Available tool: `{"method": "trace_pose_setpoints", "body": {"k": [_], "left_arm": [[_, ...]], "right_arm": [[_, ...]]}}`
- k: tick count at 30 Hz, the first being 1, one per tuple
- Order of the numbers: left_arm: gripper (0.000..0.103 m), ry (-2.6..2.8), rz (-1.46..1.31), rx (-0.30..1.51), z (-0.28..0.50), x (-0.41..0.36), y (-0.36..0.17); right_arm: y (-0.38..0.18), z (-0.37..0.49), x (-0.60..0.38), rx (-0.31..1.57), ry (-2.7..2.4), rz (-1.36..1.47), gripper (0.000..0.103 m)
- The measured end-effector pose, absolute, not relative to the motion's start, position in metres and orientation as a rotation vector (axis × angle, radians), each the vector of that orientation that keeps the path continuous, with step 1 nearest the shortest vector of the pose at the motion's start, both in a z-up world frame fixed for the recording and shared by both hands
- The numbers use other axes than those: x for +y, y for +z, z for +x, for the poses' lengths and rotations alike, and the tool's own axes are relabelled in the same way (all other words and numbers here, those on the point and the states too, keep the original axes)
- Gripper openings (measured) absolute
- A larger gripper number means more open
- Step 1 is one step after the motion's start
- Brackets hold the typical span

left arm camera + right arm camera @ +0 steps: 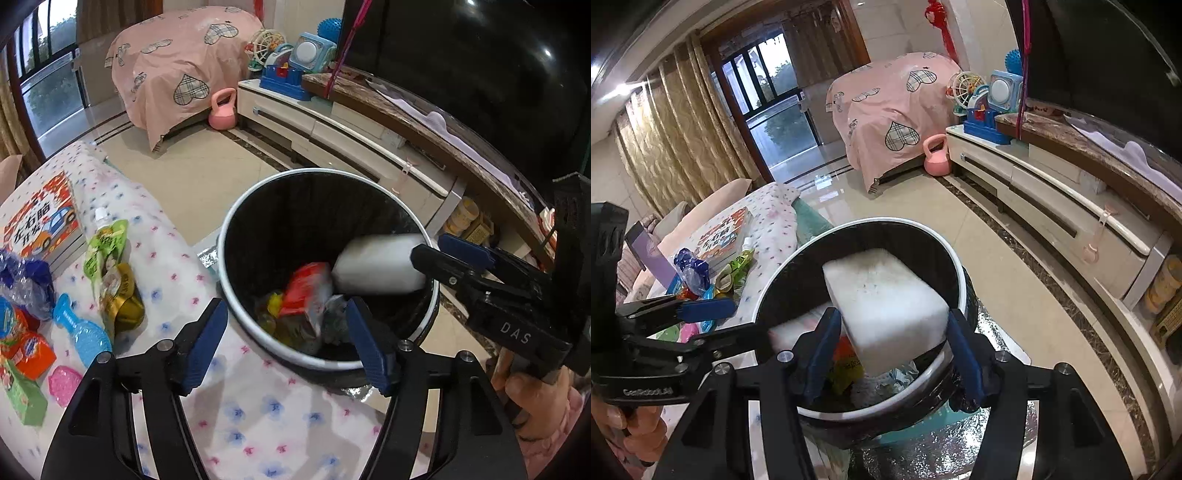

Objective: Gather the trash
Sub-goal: 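Move both grippers back to the table toward the remaining wrappers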

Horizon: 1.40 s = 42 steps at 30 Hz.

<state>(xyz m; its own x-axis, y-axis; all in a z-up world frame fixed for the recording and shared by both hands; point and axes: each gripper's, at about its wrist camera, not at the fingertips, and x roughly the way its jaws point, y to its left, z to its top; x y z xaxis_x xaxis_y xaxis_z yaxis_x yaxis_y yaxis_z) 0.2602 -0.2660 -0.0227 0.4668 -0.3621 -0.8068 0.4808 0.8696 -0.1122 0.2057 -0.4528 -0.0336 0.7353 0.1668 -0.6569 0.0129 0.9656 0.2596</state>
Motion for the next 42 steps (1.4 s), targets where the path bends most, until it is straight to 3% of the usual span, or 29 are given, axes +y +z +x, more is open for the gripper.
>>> {"method": "trace_pose_setpoints", "body": {"k": [4,10,42], "left_arm": [[0.070,-0.504,0.073,0.957,0.252,-0.246,-0.026],[0.073,-0.437,-0.037,0.954,0.230,-0.205,-0.035],[0.073,-0.122,-0.345,0.952,0.169,0.003,-0.060]], "right_arm": [[-0.032,0.198,-0.453,0.727,0.089,0.280,0.068],[-0.027,0.179,-0.442,0.670,0.121,0.349,0.089],[-0.043,0.160,-0.261,0.760,0.435,0.203,0.089]]}}
